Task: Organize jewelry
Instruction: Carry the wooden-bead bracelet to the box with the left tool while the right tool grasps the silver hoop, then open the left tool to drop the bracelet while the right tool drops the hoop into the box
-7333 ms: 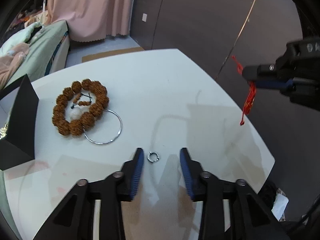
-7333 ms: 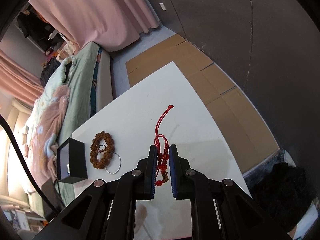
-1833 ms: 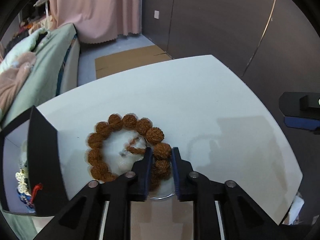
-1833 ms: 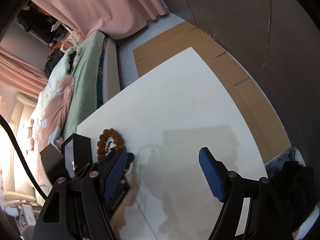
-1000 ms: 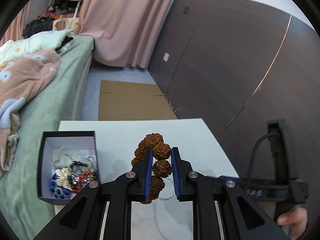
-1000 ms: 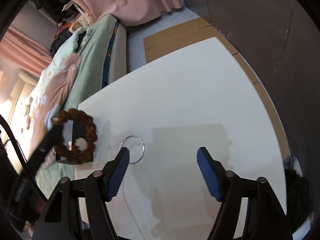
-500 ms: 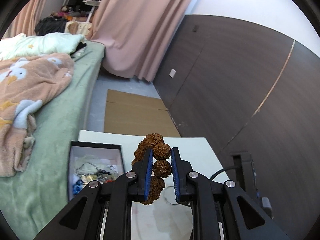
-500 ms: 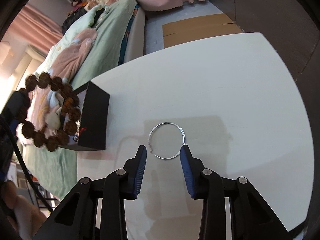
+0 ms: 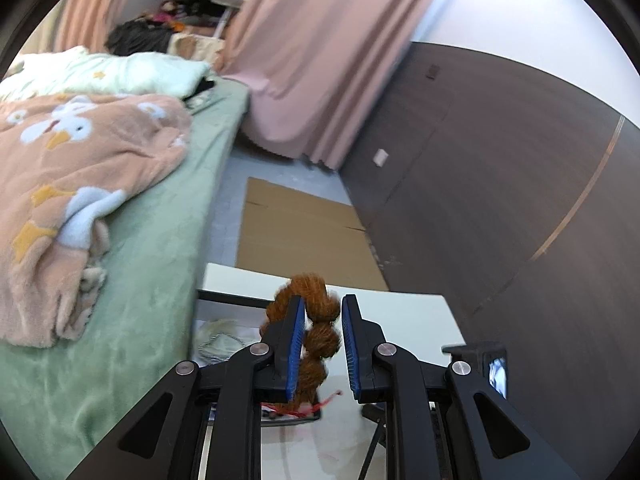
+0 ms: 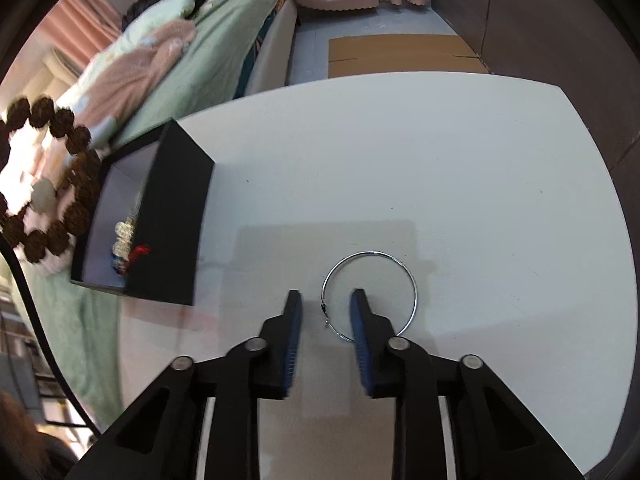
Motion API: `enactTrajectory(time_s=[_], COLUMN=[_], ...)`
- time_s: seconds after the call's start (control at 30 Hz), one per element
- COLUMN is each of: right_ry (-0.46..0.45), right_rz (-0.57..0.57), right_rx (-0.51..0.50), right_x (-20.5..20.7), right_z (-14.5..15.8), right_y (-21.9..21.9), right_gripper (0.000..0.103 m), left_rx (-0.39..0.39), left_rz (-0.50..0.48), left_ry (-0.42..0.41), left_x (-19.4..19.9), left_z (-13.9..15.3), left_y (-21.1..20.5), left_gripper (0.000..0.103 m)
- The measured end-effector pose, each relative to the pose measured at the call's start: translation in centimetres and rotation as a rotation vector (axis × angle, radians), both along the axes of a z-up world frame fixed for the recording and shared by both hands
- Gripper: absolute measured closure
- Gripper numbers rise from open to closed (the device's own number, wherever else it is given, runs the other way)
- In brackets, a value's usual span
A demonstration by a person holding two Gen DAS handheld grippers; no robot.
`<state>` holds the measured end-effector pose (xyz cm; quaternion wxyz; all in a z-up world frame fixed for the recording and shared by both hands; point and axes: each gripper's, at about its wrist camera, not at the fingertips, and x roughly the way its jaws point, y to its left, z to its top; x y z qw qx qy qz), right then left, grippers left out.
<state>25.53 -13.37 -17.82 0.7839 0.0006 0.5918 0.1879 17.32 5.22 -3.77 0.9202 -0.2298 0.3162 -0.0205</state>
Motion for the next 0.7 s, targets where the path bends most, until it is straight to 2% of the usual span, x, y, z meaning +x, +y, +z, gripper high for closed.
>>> enactTrajectory(time_s=[0.1,0.17,0.23,0.4,0.7], right_ry=[-0.022,-0.032,-0.022,-0.029,-0.088], right_rz=[0.017,0.018,0.010,-0.014,-0.037], right_rx=[-0.065,-0.080,-0.058,0.017,0.270], right_x=[-0.2,-0.3,-0.2,-0.1,-0.3], right_z=[0.0,0.0,0.1,1.0,5.2], right_y=[0.5,0.3,-0.2,-1.0,-1.7], right_gripper=[0.095,0.098,0.099,0.099,0.099], left_rx=[-0.013,-0.032,-0.040,-0.057,-0.060], left_rz=[0.040,0.062,0.088,0.117,0.144], left_ry=[0.028,0.036,0.027,0.034,0.026], left_x=[0.0,-0.1,-0.5,-0.9,-2.1], left_z=[-0.1,-0.3,-0.3,-0.3,0.0], left_y=[0.8,1.3,1.8,2.6,3.7], left_gripper=[0.071,0.051,0.046,0.045,0.045])
